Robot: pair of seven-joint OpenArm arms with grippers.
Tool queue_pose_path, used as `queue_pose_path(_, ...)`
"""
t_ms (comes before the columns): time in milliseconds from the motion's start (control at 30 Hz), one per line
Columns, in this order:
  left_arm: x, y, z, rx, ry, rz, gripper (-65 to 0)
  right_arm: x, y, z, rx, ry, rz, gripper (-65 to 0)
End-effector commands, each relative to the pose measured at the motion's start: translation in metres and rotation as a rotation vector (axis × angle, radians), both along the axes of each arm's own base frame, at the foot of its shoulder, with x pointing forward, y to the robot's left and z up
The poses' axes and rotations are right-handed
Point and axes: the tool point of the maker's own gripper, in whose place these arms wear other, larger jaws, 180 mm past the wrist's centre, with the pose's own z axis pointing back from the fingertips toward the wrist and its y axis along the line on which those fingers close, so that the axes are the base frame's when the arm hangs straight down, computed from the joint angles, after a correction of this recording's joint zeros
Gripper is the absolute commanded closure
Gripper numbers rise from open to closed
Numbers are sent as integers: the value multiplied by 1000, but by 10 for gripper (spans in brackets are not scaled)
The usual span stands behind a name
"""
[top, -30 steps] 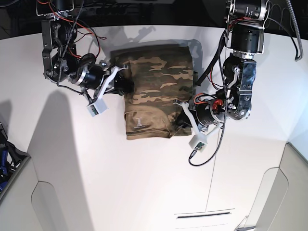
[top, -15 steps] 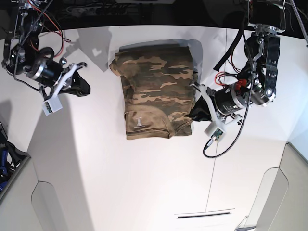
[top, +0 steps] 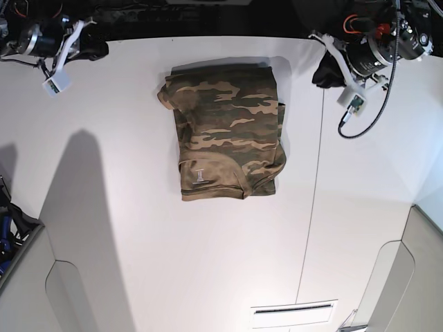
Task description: Fold the T-shirt properly
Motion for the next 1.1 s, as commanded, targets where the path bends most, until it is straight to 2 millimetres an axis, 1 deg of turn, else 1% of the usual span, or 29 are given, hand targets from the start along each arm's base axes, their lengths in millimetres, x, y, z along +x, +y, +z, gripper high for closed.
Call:
queue_pose_path(0, -12, 0, 1, 0, 18, -7, -84, -4, -1, 7, 18, -4, 13, 0)
queue_pose_path(100, -52, 2, -13, 4, 131, -6, -84, -30, -1, 6, 42, 68, 22, 0)
queue_pose_path(200, -88, 2, -22, 5, 227, -7, -84, -54, -3, 4, 46, 138, 43, 0)
queue_pose_path(300, -126, 10, -35, 42, 336, -9, -84, -84, -2, -2, 48, 235, 81, 0)
queue_pose_path(367, -155, 18, -46, 78, 419, -9, -84, -111, 0, -7, 51, 324, 115, 0)
queue_pose_path(433, -179, 27, -61, 102, 479, 2, -84, -139, 3, -14, 59, 415, 148, 0)
queue_pose_path(533, -206, 36, -89, 116, 537, 21, -84, -176, 6, -33, 54, 523, 174, 0)
queue_pose_path(600, -218, 37, -107, 97, 539, 42, -84, -198, 5, -50, 24, 573, 182, 0)
queue_pose_path(700, -227, 37, -137, 35, 516, 96, -84, -225, 6, -76, -10, 620, 212, 0)
queue_pose_path(800, -247, 39, -170, 29, 612, 116, -84, -245, 12, -98, -29, 670, 240, 0)
queue_pose_path(867, -258, 38, -188, 23, 676, 135, -84, -256, 15, -114, -60, 710, 262, 0)
queue_pose_path(933, -259, 31, -203, -3, 720, 157, -84, -262, 17, -129, -88, 733, 279, 0)
queue_pose_path(967, -258, 26, -210, -13, 735, 163, -84, -261, 18, -136, -101, 732, 276, 0)
queue_pose_path(1067, -249, 11, -225, -35, 756, 170, -84, -251, 17, -158, -151, 729, 255, 0)
